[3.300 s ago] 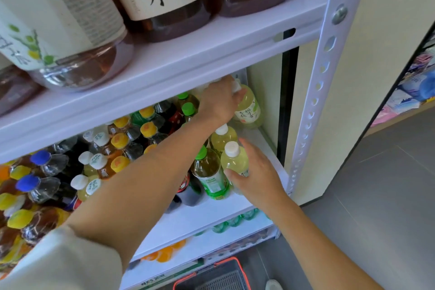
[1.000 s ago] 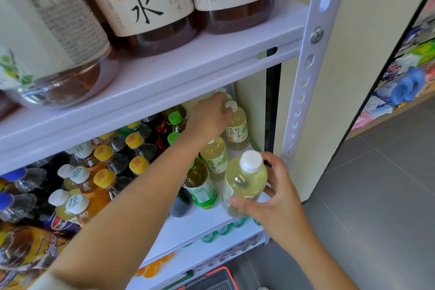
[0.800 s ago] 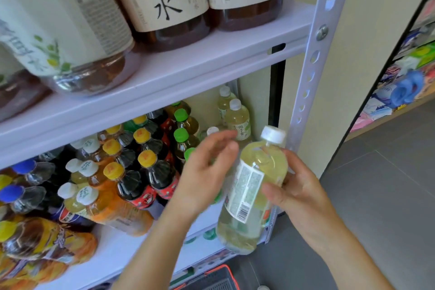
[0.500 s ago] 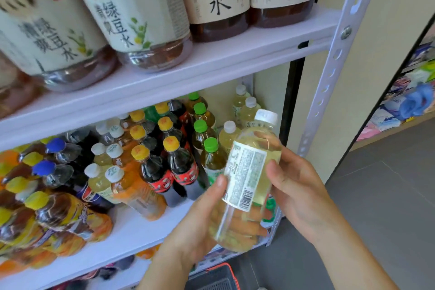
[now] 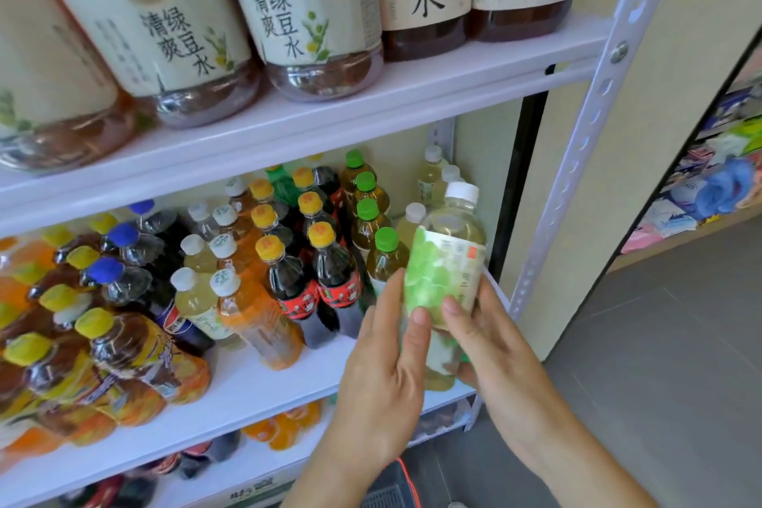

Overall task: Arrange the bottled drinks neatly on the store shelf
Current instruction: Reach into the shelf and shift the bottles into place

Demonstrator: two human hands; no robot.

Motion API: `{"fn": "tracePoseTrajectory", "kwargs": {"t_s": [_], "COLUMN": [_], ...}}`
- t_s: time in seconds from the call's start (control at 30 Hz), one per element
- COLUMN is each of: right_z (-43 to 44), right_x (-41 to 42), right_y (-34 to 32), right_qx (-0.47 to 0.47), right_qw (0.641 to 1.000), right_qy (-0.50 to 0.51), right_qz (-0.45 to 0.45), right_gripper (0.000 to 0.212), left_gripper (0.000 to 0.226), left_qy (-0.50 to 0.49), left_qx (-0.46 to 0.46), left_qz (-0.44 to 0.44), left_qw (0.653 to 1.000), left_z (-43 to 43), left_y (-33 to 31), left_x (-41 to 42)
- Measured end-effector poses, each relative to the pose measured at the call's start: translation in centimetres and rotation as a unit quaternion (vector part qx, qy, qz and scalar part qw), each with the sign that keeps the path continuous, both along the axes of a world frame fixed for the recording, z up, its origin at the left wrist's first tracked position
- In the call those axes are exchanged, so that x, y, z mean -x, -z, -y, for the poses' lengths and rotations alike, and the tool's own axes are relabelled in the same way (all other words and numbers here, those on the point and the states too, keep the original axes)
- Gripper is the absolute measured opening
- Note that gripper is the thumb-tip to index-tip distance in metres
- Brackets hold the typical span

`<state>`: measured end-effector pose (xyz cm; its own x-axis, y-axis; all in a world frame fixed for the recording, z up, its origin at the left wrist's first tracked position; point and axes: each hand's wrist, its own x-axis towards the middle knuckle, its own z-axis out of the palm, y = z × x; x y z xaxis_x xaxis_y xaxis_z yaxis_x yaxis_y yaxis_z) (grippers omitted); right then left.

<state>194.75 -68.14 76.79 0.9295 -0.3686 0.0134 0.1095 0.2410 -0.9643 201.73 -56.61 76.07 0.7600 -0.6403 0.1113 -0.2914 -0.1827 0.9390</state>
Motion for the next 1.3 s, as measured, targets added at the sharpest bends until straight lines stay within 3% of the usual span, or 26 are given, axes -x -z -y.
{"fn": "tracePoseTrajectory", "kwargs": {"t_s": [0.17,0.3,0.37,0.5,0.57,0.63,0.67,0.73,0.77,0.83,0.87,0.97,1.03,1.1,1.17,1.23,1.3], "right_z": [0.2,0.5,0.7,0.9,0.8,1.0,1.2,2.0,2.1,1.8,1.8,1.8,1.7,1.7,1.8,1.4,0.6], "right_x": [0.8,1.4,1.5,1.7,1.4,0.4,0.3,0.7,1.2,1.6,1.7,2.8,2.4,2.1,1.9,1.6,1.4], "right_y": [1.3,1.5,1.2,0.6,0.2,-1.2,-1.3,-0.6,0.0,-0.2,0.2,1.8,1.3,0.9,0.6,0.4,0.7], "right_qx": [-0.185,-0.22,-0.238,-0.278,-0.273,-0.247,-0.186,-0.057,-0.041,-0.088,-0.095,-0.016,-0.028,-0.117,-0.236,-0.345,-0.42], "right_qw": [0.982,0.974,0.971,0.951,0.946,0.958,0.974,0.997,0.998,0.991,0.99,0.998,0.998,0.991,0.967,0.925,0.888], "right_qy": [0.022,0.024,-0.016,-0.137,-0.174,-0.147,-0.124,-0.042,-0.056,-0.098,-0.087,-0.041,-0.027,-0.042,-0.07,-0.126,-0.168], "right_qz": [-0.033,-0.045,-0.036,-0.01,0.004,0.022,0.045,0.027,0.006,-0.026,-0.054,-0.052,-0.046,-0.045,-0.072,-0.095,-0.087], "right_gripper": [0.043,0.036,0.049,0.084,0.072,0.038,0.042,0.132,0.136,0.07,0.055,0.062,0.064,0.055,0.039,0.044,0.053], "left_gripper": [0.032,0.047,0.061,0.062,0.074,0.079,0.083,0.087,0.077,0.053,0.046,0.038,0.05,0.055,0.04,0.024,0.032], "left_qy": [-0.004,0.004,0.025,0.088,0.121,0.113,0.095,0.038,0.005,-0.059,-0.09,-0.135,-0.122,-0.094,-0.029,0.043,0.085], "left_qx": [0.014,0.026,0.053,0.137,0.164,0.186,0.2,0.239,0.257,0.264,0.257,0.264,0.276,0.28,0.284,0.322,0.376], "left_qz": [0.025,0.007,-0.092,-0.286,-0.326,-0.353,-0.368,-0.397,-0.388,-0.331,-0.302,-0.281,-0.299,-0.333,-0.36,-0.369,-0.38], "left_qw": [1.0,1.0,0.994,0.944,0.923,0.91,0.903,0.885,0.885,0.904,0.913,0.913,0.905,0.896,0.888,0.871,0.841], "left_z": [-0.1,0.2,0.7,1.7,2.0,2.4,2.7,3.3,3.3,3.2,3.2,3.1,2.7,2.0,1.2,0.9,0.9], "left_y": [-0.7,-1.7,-2.1,-2.7,-2.6,-2.6,-2.7,-2.8,-2.7,-3.0,-3.2,-3.7,-3.7,-3.7,-3.5,-3.6,-3.7], "left_x": [0.3,-0.7,-1.6,-3.7,-4.4,-4.4,-4.2,-3.9,-3.9,-4.1,-4.2,-4.2,-4.2,-4.6,-5.4,-5.7,-5.7]}}
